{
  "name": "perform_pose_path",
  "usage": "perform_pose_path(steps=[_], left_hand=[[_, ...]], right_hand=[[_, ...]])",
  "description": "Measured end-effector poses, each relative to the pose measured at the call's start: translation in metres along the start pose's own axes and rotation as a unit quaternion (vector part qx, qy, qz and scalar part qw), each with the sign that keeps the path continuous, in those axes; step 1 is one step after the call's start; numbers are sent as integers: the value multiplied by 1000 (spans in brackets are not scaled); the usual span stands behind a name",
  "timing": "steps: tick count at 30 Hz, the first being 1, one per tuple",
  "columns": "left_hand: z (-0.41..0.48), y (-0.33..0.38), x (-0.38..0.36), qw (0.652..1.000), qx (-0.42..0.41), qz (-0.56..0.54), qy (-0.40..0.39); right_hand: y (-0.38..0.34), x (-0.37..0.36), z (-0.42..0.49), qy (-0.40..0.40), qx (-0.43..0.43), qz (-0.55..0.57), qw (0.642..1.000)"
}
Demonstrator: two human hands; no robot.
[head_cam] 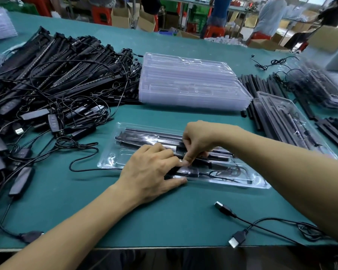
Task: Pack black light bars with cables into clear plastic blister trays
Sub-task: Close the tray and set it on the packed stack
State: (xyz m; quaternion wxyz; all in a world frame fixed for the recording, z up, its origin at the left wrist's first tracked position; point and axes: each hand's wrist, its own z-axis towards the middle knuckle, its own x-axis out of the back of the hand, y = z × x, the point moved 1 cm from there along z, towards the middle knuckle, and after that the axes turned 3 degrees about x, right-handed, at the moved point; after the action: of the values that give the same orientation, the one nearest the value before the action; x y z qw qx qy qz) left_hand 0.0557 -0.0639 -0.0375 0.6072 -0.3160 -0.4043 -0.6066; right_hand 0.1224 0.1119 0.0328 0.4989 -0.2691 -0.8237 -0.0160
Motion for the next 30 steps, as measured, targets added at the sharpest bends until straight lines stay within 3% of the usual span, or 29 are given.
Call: perform_pose_path(steps=[3, 5, 8, 12, 20, 23, 27, 30], left_hand=[[0, 1, 0, 1000, -3, 10, -2], [2, 3, 1, 1000, -7, 20, -8], [5, -1, 3, 999, -1, 39, -21], [9, -16, 7, 998, 23, 56, -25], [28, -6, 9, 995, 38, 68, -57], [54, 16, 3, 993, -1, 55, -102], [73, 46, -18, 989, -47, -32, -139], [73, 51, -26, 990, -53, -12, -132]], right_hand=[[35, -5, -28, 88, 17, 82, 993], [64, 0, -51, 120, -16, 60, 991], [100, 7, -79, 83, -74, -12, 994], [117, -1, -87, 64, -76, -12, 995], [131, -7, -80, 19, -86, 125, 988], [135, -9, -74, 22, -108, 194, 975], [137, -10, -68, 14, -132, 208, 969], [137, -10, -64, 12, -131, 201, 971]])
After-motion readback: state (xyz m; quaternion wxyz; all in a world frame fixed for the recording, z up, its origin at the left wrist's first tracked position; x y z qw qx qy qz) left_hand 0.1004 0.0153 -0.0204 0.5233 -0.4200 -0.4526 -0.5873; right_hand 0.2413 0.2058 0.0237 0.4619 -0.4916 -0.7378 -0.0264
